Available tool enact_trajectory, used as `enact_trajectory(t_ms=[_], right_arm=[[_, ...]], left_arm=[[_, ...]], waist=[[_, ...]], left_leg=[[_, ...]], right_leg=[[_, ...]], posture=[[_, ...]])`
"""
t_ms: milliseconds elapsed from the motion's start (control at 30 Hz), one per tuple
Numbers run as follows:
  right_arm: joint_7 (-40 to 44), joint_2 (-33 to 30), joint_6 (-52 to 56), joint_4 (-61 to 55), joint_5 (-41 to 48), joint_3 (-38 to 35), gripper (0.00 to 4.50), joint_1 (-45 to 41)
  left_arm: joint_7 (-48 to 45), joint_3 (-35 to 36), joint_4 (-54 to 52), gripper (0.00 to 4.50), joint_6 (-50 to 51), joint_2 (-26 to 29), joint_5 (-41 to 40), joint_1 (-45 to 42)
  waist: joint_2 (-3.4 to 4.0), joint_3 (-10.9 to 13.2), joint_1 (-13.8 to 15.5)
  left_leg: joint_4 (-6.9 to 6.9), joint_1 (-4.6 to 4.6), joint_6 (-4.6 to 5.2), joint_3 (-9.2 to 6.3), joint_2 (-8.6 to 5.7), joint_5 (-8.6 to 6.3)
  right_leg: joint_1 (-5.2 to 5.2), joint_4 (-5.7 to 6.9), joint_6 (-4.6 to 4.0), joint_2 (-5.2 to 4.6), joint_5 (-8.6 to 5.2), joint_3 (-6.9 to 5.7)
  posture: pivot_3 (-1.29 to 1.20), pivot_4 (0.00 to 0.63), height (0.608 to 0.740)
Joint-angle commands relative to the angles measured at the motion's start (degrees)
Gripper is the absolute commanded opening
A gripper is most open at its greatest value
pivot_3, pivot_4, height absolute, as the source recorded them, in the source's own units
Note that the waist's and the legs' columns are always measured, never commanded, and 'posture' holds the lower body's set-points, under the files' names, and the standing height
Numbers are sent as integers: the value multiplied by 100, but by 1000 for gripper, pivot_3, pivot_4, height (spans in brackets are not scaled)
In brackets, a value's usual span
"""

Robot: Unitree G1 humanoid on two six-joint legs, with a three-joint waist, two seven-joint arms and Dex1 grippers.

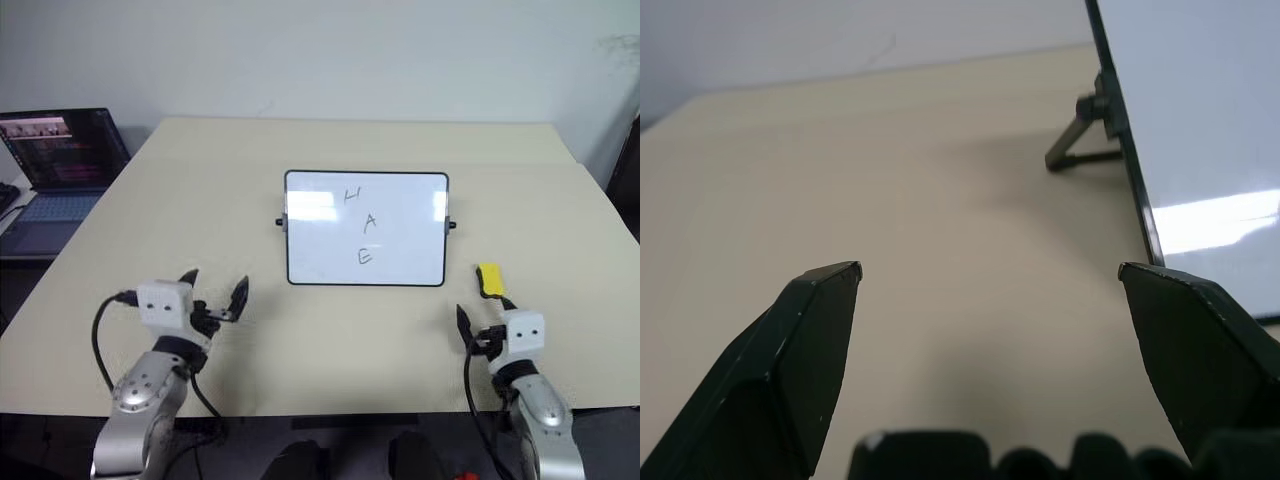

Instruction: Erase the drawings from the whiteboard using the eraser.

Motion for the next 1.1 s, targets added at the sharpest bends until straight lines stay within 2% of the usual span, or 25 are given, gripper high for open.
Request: enact_trajectory(t_ms=[33, 133, 267, 333, 500, 633, 733, 833, 1100], right_arm=[[89, -173, 569, -253, 52, 82, 4454, 57], [130, -239, 667, -326, 13, 144, 4454, 73], [175, -332, 665, -919, 129, 48, 4454, -51], [79, -295, 744, -1049, 186, -24, 4454, -111], [79, -230, 877, -1158, 56, 384, 4454, -373], [38, -178, 1052, -1106, 1, 627, 4454, -634], [99, -243, 1363, -1237, 283, 446, 4454, -800], [26, -317, 1754, -1365, 752, -121, 4454, -927], [-302, -900, 3355, -1258, 1237, -773, 4454, -1759]], left_arm=[[-245, -236, -305, 4500, -124, -65, -142, -56], [-198, -305, -46, 4500, -420, -79, 115, -28], [-422, -223, -26, 4500, -287, 49, -96, -23], [-733, -190, -9, 4500, -419, 239, -202, -67], [-1418, 255, 150, 4500, -378, 859, -685, -458], [-2272, 285, 77, 4500, -9, 1443, -1252, -719], [-3061, 40, 72, 4500, 445, 1916, -1690, -1121], [-3655, -370, 128, 4500, 712, 2246, -1784, -1740], [-4554, -870, 257, 4500, 964, 2594, -1838, -2599]], waist=[[0, 0, 1], [-1, 0, 8], [4, 2, -15], [4, 2, -13], [4, 2, -5], [4, 1, -18], [4, 3, -14], [4, 3, 19], [7, 6, -131]], left_leg=[[0, 0, 0, 0, 0, 0], [0, 5, 0, -2, -2, 0], [-5, 3, 0, 1, 1, 0], [-5, 3, 0, 0, 1, 0], [-4, 2, 0, -4, 0, 0], [-4, 4, -1, 1, 0, 1], [-4, -3, -1, -2, 0, 1], [-4, -5, -1, -6, -3, 1], [-13, 0, 1, 2, 0, 1]], right_leg=[[0, 0, 0, 0, 0, -1], [9, -2, 0, 0, 0, -4], [0, 1, 0, 2, 0, 0], [0, 0, 0, 3, 0, -2], [1, -1, -1, 4, 0, -7], [-1, 1, -1, 4, 0, -7], [-4, -5, -1, 4, 0, -8], [-2, -8, 0, 4, 0, -10], [-6, -5, -2, 12, -1, -8]], posture=[[0, 150, 740], [0, 150, 740], [0, 150, 740], [0, 150, 740], [0, 150, 740], [0, 150, 740], [0, 150, 740], [0, 150, 740], [0, 150, 740]])
